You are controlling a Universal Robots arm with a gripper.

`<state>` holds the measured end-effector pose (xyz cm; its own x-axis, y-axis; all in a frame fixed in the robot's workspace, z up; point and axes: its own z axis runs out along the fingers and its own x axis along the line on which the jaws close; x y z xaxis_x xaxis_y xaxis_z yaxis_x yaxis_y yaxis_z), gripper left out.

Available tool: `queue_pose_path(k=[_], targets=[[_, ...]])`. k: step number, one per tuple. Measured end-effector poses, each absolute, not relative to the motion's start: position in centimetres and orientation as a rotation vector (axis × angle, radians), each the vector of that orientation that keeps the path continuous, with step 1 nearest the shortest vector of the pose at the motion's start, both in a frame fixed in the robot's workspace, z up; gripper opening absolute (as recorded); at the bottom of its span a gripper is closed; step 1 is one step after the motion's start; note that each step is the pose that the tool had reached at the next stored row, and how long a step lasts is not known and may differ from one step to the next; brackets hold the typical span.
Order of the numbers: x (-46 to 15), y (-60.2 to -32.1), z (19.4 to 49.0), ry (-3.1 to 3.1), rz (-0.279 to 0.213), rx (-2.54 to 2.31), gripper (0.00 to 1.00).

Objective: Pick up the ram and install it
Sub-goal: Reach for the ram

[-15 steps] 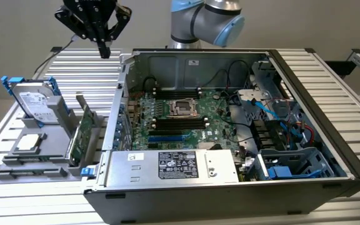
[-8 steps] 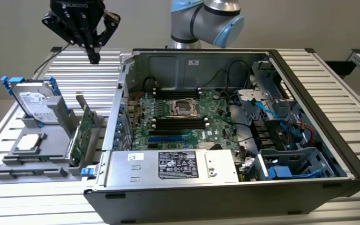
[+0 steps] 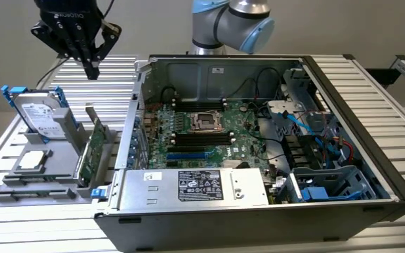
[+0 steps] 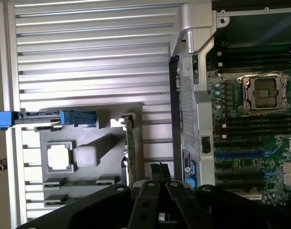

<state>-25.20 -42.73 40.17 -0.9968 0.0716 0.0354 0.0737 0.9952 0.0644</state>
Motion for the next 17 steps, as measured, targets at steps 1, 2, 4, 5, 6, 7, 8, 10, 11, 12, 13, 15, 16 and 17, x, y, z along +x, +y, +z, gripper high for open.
queue_pose_path(k=[1,2,4,5,6,7,8,10,11,12,13,15,16,17], targets=[[-25.4,-42.9,40.1,-3.102,-0.102,-0.113,0.11],[-25.6,-43.0,40.0,-3.1,-0.102,-0.113,0.11],[-26.1,-43.2,39.8,-3.097,-0.102,-0.113,0.11],[-26.2,-43.3,39.8,-3.096,-0.101,-0.113,0.11],[-26.4,-43.5,39.7,-3.094,-0.101,-0.113,0.11],[-26.6,-43.6,39.7,-3.093,-0.101,-0.113,0.11],[-26.7,-43.7,39.6,-3.091,-0.101,-0.113,0.11],[-27.0,-43.9,39.5,-3.087,-0.1,-0.113,0.11],[-27.1,-44.0,39.5,-3.085,-0.099,-0.113,0.11],[-27.2,-44.1,39.4,-3.084,-0.099,-0.113,0.11],[-27.3,-44.2,39.4,-3.082,-0.098,-0.113,0.11],[-27.5,-44.5,39.3,-3.079,-0.097,-0.113,0.11],[-27.6,-44.6,39.3,-3.078,-0.097,-0.113,0.11],[-27.7,-44.7,39.2,-3.077,-0.097,-0.113,0.11]])
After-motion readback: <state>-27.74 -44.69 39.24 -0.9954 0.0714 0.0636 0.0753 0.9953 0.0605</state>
